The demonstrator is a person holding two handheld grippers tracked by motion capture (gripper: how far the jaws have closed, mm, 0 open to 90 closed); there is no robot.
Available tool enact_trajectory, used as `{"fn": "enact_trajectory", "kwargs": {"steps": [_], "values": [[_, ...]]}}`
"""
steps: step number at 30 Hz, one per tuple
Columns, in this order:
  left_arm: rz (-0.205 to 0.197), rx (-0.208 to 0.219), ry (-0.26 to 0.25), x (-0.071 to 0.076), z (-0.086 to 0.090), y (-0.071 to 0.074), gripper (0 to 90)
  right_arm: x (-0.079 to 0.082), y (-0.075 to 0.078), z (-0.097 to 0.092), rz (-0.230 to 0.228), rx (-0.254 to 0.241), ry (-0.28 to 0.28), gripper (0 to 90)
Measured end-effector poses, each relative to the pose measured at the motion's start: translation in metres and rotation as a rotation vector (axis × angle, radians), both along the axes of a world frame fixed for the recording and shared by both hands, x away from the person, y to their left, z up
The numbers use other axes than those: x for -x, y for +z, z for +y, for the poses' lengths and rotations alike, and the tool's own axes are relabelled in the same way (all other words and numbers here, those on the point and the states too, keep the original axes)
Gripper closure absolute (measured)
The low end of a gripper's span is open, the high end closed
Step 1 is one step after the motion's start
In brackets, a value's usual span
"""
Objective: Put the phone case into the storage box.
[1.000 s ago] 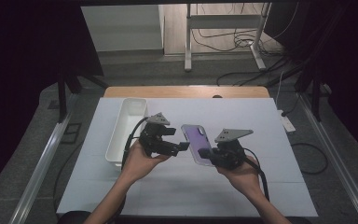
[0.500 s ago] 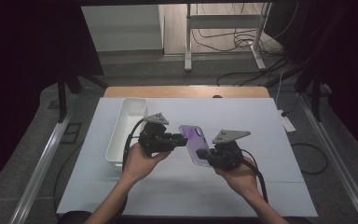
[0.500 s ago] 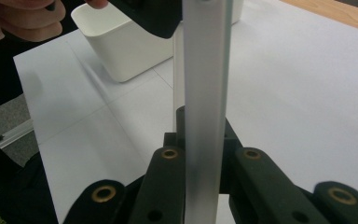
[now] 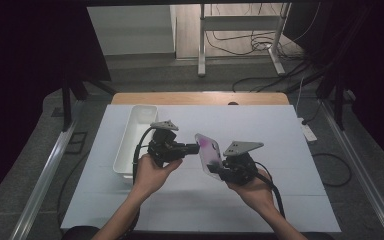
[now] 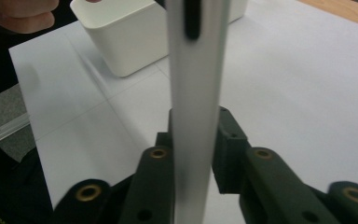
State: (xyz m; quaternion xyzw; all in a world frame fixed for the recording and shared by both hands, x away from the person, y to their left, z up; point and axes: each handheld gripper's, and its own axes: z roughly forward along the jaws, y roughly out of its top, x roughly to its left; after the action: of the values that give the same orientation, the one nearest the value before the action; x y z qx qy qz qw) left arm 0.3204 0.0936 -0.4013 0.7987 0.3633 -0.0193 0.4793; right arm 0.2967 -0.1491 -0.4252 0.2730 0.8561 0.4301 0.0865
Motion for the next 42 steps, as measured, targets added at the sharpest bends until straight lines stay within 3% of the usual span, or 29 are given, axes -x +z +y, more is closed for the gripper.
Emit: {"fn": "enact_trajectory", "kwargs": {"steps": [1, 3, 6, 12, 18, 26, 42], "values": [[-0.002, -0.005, 0.007, 0.0, -0.001, 0.0, 88.2, 0.0, -0.001, 0.002, 0.001, 0.001, 0.0, 71.2], [-0.004, -0.007, 0.013, 0.0, -0.001, -0.001, 88.2, 0.0, -0.001, 0.002, 0.0, 0.001, -0.004, 68.8], [-0.011, -0.02, 0.025, 0.002, -0.005, -0.001, 88.2, 0.0, -0.002, 0.004, 0.003, -0.003, -0.008, 57.6], [-0.039, -0.053, 0.031, 0.006, -0.01, 0.001, 88.3, -0.001, -0.004, 0.007, 0.002, 0.001, -0.006, 43.3], [-0.039, -0.063, 0.034, 0.006, -0.013, 0.001, 88.4, -0.001, -0.007, 0.01, 0.015, -0.016, -0.002, 31.4], [-0.041, -0.076, 0.047, 0.007, -0.013, 0.001, 88.3, -0.001, -0.007, 0.013, 0.024, -0.036, 0.013, 22.4], [-0.051, -0.115, 0.097, 0.002, -0.002, -0.002, 88.3, -0.001, -0.004, 0.005, 0.038, -0.033, 0.03, 14.9]]}}
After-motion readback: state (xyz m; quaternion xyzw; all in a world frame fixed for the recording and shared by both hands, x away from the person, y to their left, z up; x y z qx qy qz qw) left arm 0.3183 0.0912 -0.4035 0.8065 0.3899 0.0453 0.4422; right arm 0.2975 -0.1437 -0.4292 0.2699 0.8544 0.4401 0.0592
